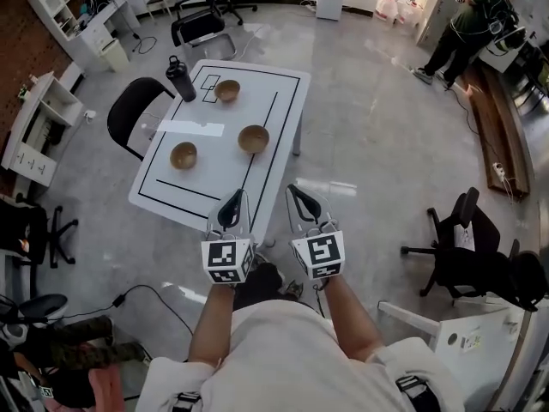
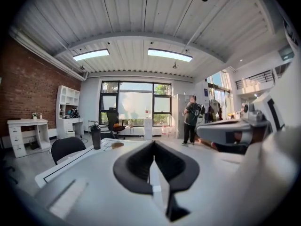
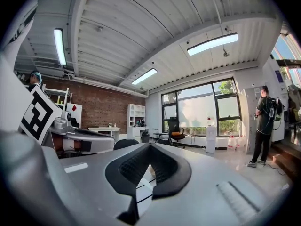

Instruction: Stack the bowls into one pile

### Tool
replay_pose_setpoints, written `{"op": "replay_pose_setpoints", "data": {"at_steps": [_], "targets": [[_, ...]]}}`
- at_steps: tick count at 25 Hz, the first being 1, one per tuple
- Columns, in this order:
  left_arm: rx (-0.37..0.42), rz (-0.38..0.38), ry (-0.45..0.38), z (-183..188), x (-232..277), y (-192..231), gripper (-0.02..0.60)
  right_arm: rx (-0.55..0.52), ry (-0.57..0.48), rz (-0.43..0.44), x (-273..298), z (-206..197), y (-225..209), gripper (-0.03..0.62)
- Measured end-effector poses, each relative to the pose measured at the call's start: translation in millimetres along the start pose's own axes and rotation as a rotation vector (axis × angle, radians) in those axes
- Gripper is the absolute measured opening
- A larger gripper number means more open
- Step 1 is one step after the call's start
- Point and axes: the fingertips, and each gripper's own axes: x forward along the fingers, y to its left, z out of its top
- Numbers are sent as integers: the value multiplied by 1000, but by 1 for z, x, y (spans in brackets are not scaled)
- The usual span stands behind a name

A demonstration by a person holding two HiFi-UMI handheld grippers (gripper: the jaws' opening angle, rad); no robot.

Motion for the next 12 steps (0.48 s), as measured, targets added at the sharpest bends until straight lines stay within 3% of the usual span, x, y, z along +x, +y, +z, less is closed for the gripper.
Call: {"op": "replay_pose_setpoints", "data": {"at_steps": [8,12], "targets": [[-55,90,-31,10,47,48,2,-52,8,81,64,11,-11,0],[-58,98,-40,24,78,66,2,-50,0,108,98,27,-18,0]]}}
